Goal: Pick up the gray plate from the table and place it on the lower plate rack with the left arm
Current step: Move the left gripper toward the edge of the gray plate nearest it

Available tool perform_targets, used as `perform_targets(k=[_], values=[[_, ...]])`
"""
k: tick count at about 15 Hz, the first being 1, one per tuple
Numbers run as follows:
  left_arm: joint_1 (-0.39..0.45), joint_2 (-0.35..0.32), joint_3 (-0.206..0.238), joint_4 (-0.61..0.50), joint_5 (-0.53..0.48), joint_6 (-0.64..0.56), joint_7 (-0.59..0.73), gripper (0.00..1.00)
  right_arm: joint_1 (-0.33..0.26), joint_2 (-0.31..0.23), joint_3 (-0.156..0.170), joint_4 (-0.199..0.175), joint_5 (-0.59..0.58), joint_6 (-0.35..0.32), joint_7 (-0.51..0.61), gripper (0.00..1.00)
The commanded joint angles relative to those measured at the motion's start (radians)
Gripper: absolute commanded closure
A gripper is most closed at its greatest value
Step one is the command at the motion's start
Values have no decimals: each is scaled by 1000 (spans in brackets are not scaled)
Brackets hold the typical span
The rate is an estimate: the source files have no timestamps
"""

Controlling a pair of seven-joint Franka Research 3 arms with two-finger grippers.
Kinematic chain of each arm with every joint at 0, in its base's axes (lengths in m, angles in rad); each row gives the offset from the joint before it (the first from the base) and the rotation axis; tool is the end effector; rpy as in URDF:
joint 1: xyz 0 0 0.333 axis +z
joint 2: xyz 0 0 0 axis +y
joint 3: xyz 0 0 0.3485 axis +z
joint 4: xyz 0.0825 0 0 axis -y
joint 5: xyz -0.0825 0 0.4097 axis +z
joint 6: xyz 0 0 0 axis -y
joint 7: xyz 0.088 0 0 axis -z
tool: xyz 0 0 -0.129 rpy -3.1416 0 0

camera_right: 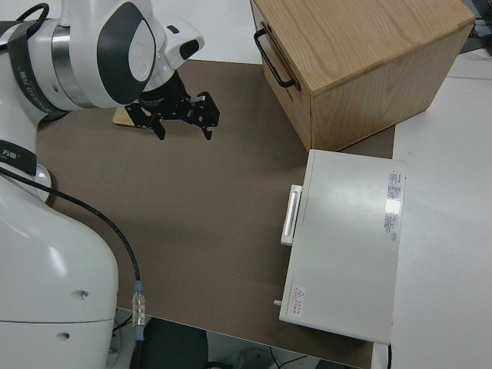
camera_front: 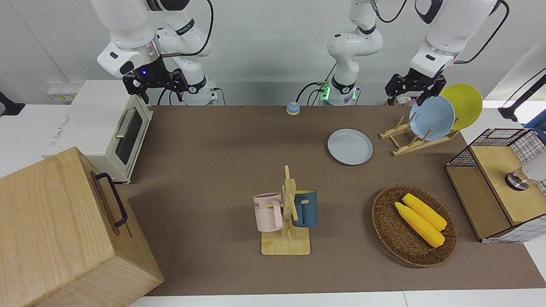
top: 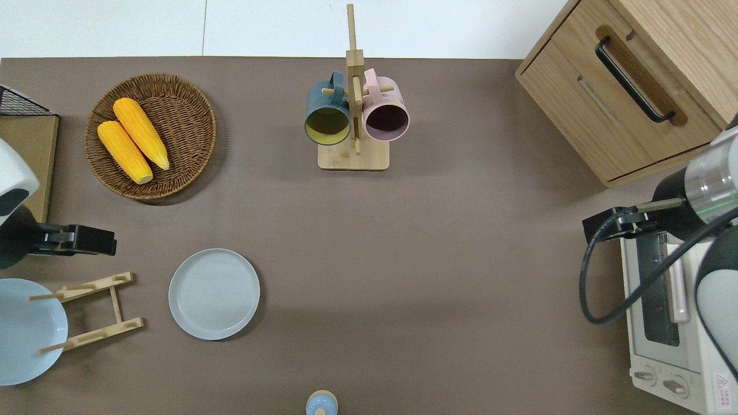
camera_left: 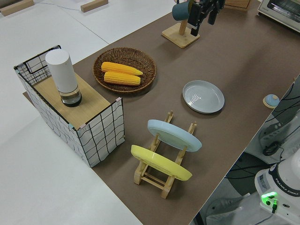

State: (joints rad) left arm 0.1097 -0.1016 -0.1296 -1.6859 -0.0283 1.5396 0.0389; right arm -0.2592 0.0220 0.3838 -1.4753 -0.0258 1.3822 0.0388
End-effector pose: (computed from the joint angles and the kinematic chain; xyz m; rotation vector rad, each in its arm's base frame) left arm 0.5397 -0.0180 0.6317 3.1238 -0.0907 -0.0709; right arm 0.5612 0.0638 0.6546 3.1075 0.1287 -0.1739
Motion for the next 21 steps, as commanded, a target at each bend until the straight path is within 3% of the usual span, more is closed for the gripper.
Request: perform_targets(k=[1, 11, 16, 21], values=[[1, 19, 8, 26, -24, -22, -5, 7, -23, -2, 20, 6, -6, -11, 12, 17], [5, 5, 7, -29, -21, -56, -28, 7, -23, -2, 21, 7, -6, -11, 12, 17], [10, -64, 8, -165, -22, -20, -30, 7, -23, -2, 21, 6, -6, -11, 12, 17], [10, -161, 8, -406, -22, 184, -30, 7, -23, -2, 21, 7, -6, -11, 12, 17]])
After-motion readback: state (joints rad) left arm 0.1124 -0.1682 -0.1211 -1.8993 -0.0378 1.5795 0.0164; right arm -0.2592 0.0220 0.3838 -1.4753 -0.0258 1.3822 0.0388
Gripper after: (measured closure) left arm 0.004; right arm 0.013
